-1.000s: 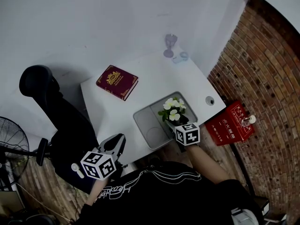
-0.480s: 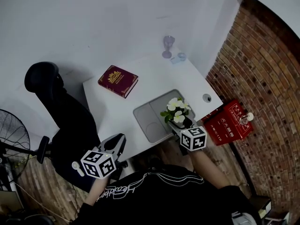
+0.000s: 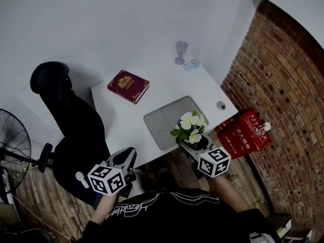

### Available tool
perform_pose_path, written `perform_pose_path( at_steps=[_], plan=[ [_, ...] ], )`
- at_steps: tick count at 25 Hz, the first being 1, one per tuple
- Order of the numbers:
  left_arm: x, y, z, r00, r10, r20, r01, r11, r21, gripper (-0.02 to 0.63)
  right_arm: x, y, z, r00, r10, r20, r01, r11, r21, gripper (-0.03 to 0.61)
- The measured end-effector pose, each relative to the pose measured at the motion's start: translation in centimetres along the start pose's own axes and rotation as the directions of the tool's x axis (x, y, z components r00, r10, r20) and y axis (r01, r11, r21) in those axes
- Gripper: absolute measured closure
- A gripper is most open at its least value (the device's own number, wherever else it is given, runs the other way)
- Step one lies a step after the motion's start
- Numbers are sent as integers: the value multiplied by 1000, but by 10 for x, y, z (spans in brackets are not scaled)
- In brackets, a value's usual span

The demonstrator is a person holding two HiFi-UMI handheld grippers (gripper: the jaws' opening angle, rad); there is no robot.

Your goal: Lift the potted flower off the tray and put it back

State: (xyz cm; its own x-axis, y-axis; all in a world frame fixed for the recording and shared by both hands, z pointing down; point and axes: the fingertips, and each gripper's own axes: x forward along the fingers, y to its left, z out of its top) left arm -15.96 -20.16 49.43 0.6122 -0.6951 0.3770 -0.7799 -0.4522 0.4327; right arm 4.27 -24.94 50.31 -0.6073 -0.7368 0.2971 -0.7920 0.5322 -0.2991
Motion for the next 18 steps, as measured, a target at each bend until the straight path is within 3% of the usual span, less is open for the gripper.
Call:
perform_pose_path(
  at_steps=[6,18],
  plan=[
    [-12,-9,-11,1000,-11,-11,12,1000,13,561,-24,37,9,997,63,52,-63,998,5,245],
    [-25,-34,-31,999,-29,-29,30,999,40,561,-54,57,-8,994,82,68,-81,997,-9,245]
  ],
)
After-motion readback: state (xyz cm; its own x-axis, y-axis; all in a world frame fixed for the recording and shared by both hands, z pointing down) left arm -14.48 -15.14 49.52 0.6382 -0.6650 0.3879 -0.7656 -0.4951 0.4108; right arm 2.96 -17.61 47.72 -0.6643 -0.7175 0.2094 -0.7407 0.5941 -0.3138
